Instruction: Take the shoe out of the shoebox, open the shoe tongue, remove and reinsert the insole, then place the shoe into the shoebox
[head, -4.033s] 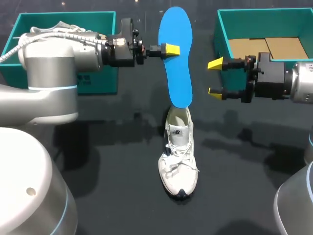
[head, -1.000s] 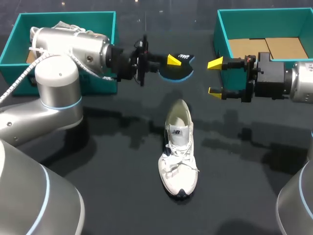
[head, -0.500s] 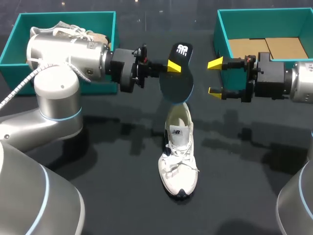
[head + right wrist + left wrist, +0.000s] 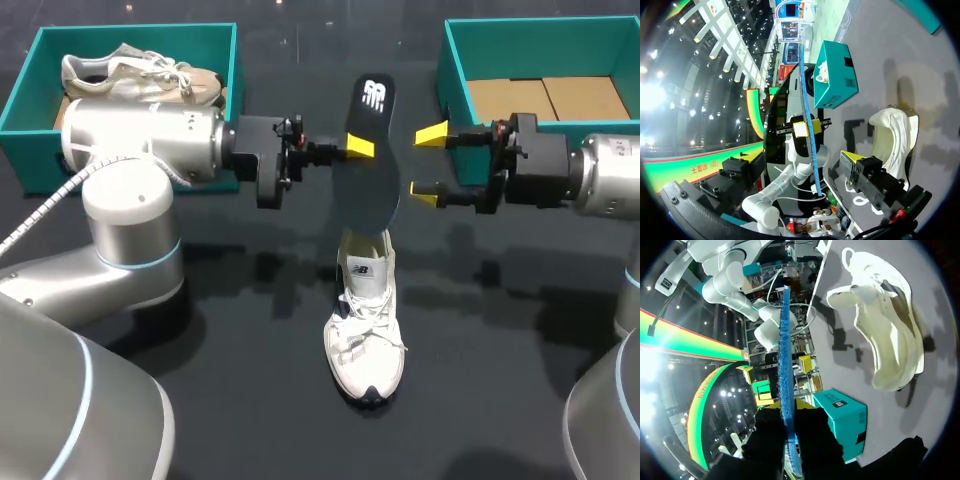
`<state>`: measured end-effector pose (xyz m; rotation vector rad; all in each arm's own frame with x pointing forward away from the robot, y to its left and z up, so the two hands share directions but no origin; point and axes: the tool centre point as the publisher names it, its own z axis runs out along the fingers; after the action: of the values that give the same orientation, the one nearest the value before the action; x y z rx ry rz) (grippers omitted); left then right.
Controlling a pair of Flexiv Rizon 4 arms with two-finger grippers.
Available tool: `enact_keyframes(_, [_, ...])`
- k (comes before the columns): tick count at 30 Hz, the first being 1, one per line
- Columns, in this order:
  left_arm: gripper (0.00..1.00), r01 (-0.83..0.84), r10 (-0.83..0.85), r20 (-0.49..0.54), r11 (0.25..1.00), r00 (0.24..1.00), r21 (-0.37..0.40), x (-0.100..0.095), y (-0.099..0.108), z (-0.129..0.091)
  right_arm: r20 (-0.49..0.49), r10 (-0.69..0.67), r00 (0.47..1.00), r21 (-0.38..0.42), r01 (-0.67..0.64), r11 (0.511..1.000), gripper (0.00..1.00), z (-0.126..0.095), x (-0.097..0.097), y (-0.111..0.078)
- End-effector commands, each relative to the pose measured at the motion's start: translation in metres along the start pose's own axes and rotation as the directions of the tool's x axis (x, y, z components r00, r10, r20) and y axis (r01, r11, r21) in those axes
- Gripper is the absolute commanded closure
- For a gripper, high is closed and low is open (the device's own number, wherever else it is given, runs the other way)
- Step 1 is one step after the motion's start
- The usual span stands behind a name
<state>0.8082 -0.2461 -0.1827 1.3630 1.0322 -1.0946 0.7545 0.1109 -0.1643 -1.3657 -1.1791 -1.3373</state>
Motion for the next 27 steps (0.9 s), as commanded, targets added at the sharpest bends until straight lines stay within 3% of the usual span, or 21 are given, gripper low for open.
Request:
enact_keyframes(1, [1.00,-0.025,0.025,0.008,1.000,1.000,-0.008,0.003,0.005,0.005,0.015,-0.007,1.000,0.021,0.007,1.000,0.00,0.011,0.000,0.004])
enact_keyframes(5, [1.00,-0.022,0.022,0.016,0.999,1.000,-0.024,0.005,0.013,0.004,0.028,-0.031,0.999,0.038,0.030,0.999,0.00,0.013,0.001,0.000])
enact_keyframes(11, [1.00,-0.005,0.006,0.041,1.000,0.999,-0.026,0.006,0.019,0.007,0.041,-0.049,0.998,0.062,0.047,0.997,0.25,0.019,-0.004,-0.006])
enact_keyframes(14, [1.00,-0.002,0.003,0.043,1.000,0.999,-0.021,0.005,0.020,0.010,0.039,-0.047,0.998,0.074,0.044,0.996,0.23,0.022,-0.007,-0.008])
enact_keyframes(24, [1.00,0.016,-0.016,0.054,1.000,0.998,-0.005,0.003,0.022,0.015,0.060,-0.080,0.995,0.128,0.072,0.989,0.32,0.035,-0.010,-0.012])
enact_keyframes(27, [1.00,0.019,-0.019,0.055,1.000,0.998,0.000,0.004,0.022,0.016,0.063,-0.089,0.994,0.140,0.079,0.987,0.46,0.038,-0.011,-0.012])
